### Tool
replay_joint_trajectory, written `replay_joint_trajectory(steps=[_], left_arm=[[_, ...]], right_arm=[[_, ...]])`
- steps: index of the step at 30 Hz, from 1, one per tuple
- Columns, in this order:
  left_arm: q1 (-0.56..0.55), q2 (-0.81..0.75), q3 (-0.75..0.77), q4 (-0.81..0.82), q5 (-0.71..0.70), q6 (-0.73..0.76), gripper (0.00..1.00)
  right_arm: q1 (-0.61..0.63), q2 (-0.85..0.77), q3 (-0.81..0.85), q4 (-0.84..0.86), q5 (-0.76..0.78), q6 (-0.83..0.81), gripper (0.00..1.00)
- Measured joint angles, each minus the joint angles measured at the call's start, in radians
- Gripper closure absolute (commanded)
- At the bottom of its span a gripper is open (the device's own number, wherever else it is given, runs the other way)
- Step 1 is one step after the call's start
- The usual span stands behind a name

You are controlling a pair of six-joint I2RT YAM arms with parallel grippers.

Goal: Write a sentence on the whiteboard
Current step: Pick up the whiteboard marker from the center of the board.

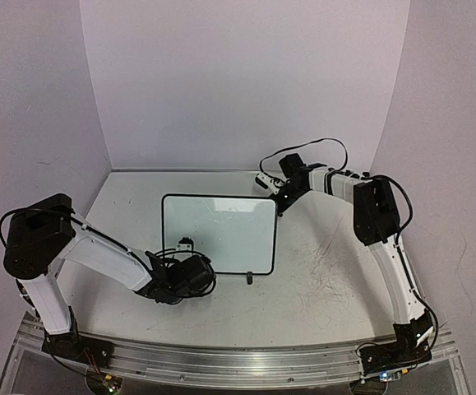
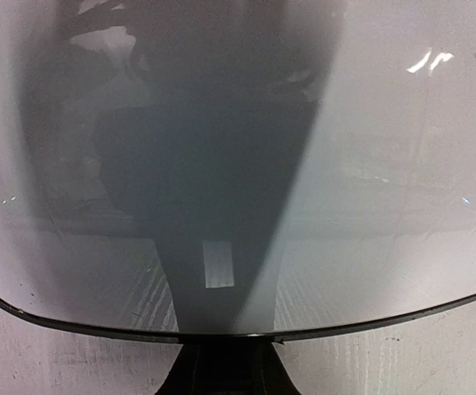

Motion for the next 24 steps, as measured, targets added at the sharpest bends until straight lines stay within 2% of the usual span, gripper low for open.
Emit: replay_joint_trajectory(steps=[2,9,13,18,20,24], left_arm=[[-0.001,0.000,0.000,0.001,0.001,0.006,1.00],[-0.006,0.002,0.001,0.003,0.002,0.017,1.00],[-0.015,0.020,0.019,0.000,-0.004,0.017,1.00],[-0.033,0.073,0.080,-0.011,-0.028,0.019,1.00],[-0.040,0.095,0.111,-0.022,-0.034,0.017,1.00],[-0.061,0.146,0.181,-0.050,-0.053,-0.007,1.00]], right_arm=[[0.002,-0.002,0.000,-0.001,0.004,0.003,1.00],[0.001,-0.019,-0.019,0.001,0.039,0.000,1.00],[-0.006,-0.070,-0.078,0.017,0.058,0.055,1.00],[-0.050,-0.327,-0.360,0.117,0.077,0.197,1.00],[-0.078,-0.478,-0.488,0.179,0.109,0.260,1.00],[-0.146,-0.748,-0.627,0.277,0.185,0.363,1.00]])
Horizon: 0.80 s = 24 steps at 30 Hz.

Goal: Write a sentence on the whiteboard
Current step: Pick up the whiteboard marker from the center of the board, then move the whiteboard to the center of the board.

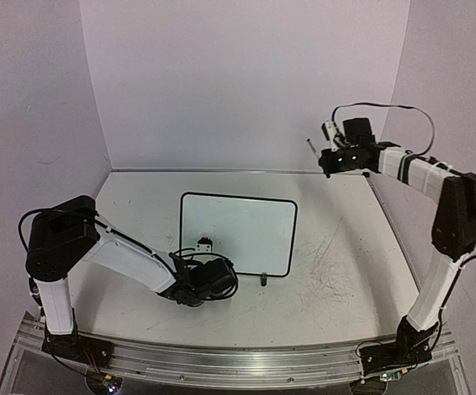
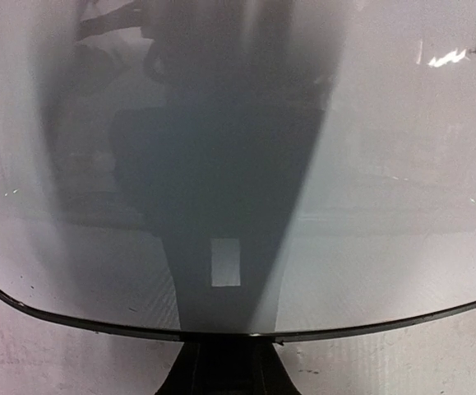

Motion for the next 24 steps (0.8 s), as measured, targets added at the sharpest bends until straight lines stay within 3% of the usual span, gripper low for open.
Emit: replay_joint_trajectory(steps=[4,10,24], left_arm=[[-0.031,0.073,0.109,-0.051,-0.019,-0.053,1.00],[-0.066,0.181,0.288,-0.131,-0.025,-0.126,1.00],[-0.123,0.353,0.577,-0.304,-0.091,-0.382,1.00]], right_arm=[[-0.052,-0.197,-0.075,0.060,0.105,0.056,1.00],[-0.045,-0.337,-0.136,0.070,0.142,0.101,1.00],[-0.016,-0.579,-0.174,0.002,0.018,0.153,1.00]])
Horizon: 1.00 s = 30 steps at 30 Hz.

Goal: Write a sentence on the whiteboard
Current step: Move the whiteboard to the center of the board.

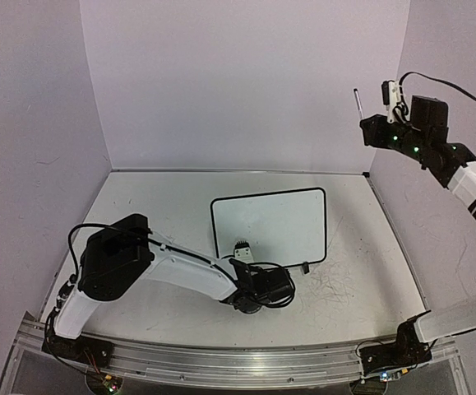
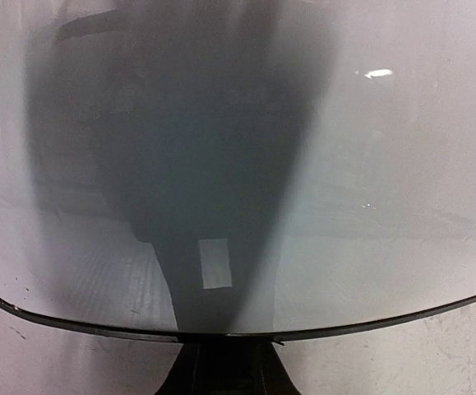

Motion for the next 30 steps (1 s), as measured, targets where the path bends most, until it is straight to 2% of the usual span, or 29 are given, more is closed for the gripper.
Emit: replay_joint_trajectory(steps=[2,3,5,8,16,20,25,30], left_arm=[[-0.013,0.025,0.040,-0.014,-0.010,-0.015,0.99],[-0.018,0.034,0.053,-0.016,-0.012,-0.020,0.94],[-0.028,0.046,0.074,-0.018,-0.016,-0.029,0.74],[-0.039,0.050,0.082,-0.009,-0.014,-0.039,0.56],[-0.076,0.032,0.058,0.039,-0.009,-0.020,0.36],[-0.098,-0.010,0.010,0.047,0.017,0.011,0.30],[-0.148,-0.142,-0.123,0.041,0.072,0.054,0.24],[-0.193,-0.375,-0.344,0.185,0.164,0.164,0.20]], right_arm=[[0.012,-0.036,-0.015,-0.007,-0.024,0.008,1.00],[0.019,-0.053,-0.023,-0.010,-0.035,0.013,1.00],[0.035,-0.081,-0.036,-0.015,-0.053,0.026,1.00],[0.070,-0.118,-0.063,-0.018,-0.072,0.046,1.00],[0.115,-0.162,-0.140,-0.005,-0.174,0.094,1.00],[0.119,-0.166,-0.188,0.035,-0.256,0.135,1.00],[0.154,-0.169,-0.260,0.118,-0.345,0.206,1.00],[0.202,-0.175,-0.347,0.283,-0.423,0.316,1.00]])
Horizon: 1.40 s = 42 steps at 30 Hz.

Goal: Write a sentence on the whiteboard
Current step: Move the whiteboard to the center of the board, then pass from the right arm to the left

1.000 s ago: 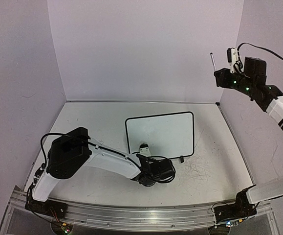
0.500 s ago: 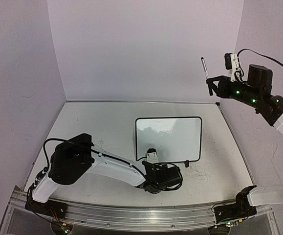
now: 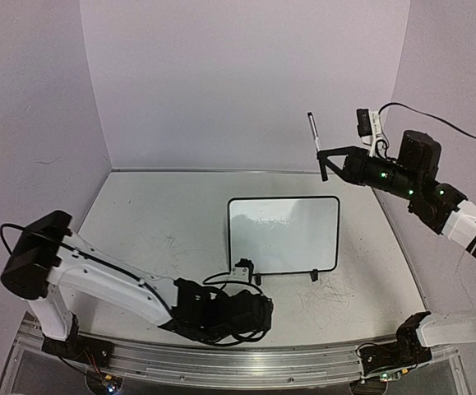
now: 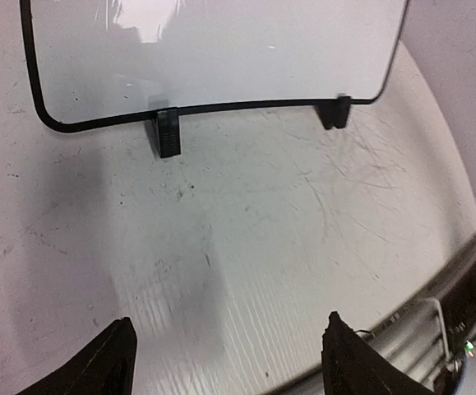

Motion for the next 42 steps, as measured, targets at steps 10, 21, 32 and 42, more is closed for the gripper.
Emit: replay_joint_trajectory(steps=[10,21,32,42], left_arm=[[0.016,-0.583,-0.374,0.528,0.145,0.337,0.11],[0.221,-0.648,-0.415,0.920,0.380,0.433,0.15],[0.220,-0.552,-0.314,0.935,0.465,0.420,0.47],[0.225,-0.542,-0.306,0.935,0.466,0.366,0.88]], right_arm=[[0.157,0.010,-0.268,0.525,-0.020,0.371,1.00],[0.377,0.145,-0.314,0.854,0.120,0.640,1.00],[0.464,0.228,-0.308,0.970,0.143,0.687,1.00],[0.504,0.238,-0.302,1.019,0.151,0.692,1.00]])
